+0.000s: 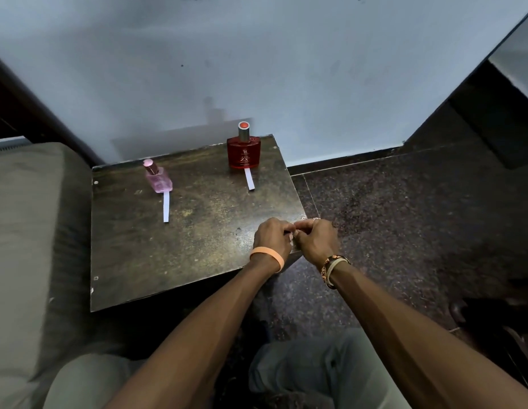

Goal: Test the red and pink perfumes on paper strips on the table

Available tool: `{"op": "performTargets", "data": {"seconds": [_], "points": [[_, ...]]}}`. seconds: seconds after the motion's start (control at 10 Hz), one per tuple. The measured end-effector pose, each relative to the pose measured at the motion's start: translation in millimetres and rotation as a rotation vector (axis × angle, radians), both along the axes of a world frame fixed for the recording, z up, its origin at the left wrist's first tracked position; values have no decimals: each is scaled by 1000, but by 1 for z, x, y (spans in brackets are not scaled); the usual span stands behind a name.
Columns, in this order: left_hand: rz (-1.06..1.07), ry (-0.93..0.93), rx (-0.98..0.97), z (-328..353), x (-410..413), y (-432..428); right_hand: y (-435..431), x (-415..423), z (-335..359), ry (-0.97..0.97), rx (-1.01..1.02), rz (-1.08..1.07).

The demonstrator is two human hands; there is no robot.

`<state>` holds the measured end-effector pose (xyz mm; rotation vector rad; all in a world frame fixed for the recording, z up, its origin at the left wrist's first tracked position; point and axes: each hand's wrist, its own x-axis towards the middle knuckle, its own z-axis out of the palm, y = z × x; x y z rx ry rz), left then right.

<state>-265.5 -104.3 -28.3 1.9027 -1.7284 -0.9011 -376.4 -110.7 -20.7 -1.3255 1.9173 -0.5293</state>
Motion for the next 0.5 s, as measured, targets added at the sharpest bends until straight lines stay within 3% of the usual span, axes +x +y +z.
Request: {"op": "performTargets", "data": {"seconds": [0.2, 0.5], "points": [[-45, -59, -8, 4, 3, 3, 0, 1, 4, 51, 5, 16], [-36, -138, -117, 38, 46, 24, 25, 1, 35, 175, -220, 61]]}}
